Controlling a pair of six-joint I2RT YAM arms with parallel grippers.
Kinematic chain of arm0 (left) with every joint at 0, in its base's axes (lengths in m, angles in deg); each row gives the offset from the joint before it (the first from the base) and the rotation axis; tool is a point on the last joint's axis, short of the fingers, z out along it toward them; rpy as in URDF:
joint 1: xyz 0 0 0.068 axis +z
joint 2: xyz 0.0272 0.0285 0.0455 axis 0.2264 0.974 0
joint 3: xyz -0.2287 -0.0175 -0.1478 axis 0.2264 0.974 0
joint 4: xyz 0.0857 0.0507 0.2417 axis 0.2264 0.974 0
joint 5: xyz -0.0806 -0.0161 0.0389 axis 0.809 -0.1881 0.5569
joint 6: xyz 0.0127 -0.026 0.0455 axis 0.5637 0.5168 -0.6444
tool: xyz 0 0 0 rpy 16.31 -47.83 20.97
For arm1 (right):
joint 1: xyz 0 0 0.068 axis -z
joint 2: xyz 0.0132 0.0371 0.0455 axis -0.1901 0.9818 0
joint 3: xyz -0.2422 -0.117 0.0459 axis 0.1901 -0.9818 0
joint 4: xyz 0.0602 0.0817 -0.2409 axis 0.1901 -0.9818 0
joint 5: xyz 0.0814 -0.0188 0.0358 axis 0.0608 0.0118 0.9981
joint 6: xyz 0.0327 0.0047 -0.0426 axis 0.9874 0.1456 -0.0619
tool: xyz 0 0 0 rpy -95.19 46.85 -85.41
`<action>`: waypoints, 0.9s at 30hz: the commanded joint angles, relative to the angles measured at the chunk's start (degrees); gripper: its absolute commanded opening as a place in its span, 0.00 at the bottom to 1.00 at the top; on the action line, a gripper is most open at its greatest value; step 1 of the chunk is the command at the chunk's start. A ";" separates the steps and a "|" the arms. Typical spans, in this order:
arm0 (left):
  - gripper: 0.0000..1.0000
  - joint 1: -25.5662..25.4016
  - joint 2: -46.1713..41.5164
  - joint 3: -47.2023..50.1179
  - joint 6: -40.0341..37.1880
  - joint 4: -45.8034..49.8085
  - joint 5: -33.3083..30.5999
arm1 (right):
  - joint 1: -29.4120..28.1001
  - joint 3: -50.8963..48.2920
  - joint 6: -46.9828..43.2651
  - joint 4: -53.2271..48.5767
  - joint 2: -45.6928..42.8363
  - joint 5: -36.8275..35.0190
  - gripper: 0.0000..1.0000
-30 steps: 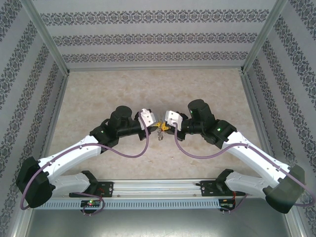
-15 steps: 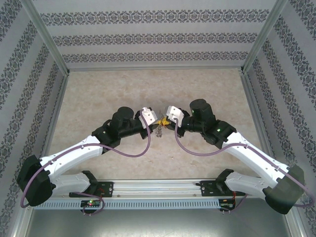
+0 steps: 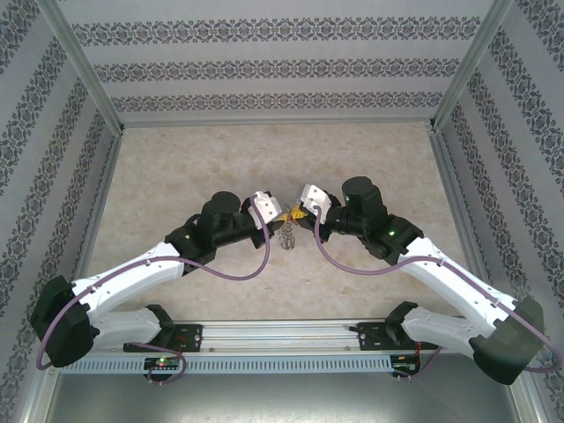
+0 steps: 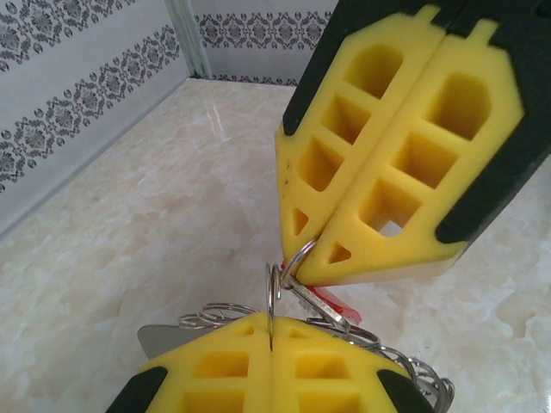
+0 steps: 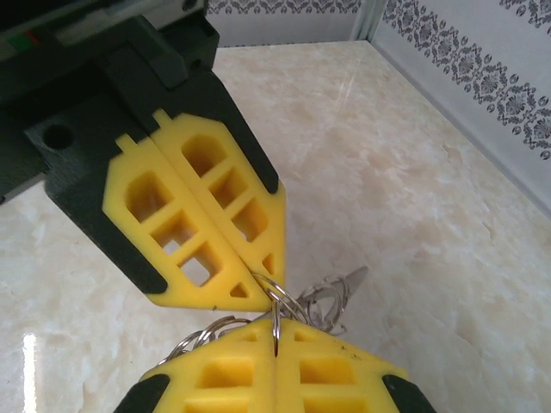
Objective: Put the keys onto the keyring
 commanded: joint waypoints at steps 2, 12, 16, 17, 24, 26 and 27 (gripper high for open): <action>0.00 -1.39 1.43 -2.20 3.14 -1.04 0.10 | 0.20 -0.10 0.22 3.04 -0.91 2.57 0.00; 0.00 -1.43 2.06 -2.84 4.67 -1.74 -0.05 | -0.16 1.71 -0.47 1.57 1.51 2.22 0.00; 0.00 -1.43 1.60 -2.97 4.81 -1.96 -0.23 | -0.30 1.17 -1.32 0.63 1.91 1.26 0.00; 0.00 -1.43 1.47 -3.06 4.74 -1.92 -0.20 | -0.21 0.69 -1.52 0.76 1.83 0.93 0.00; 0.00 -1.43 0.64 -2.82 5.08 -0.93 -1.52 | 2.88 -3.07 -0.74 2.38 -0.54 5.65 0.00; 0.00 -1.43 0.25 -2.66 5.08 -0.86 -1.82 | 3.85 -3.47 -1.53 1.08 -1.41 6.85 0.00; 0.00 -1.43 0.24 -2.81 5.14 -0.62 -1.62 | 4.44 -3.71 -2.15 0.17 -1.90 7.49 0.00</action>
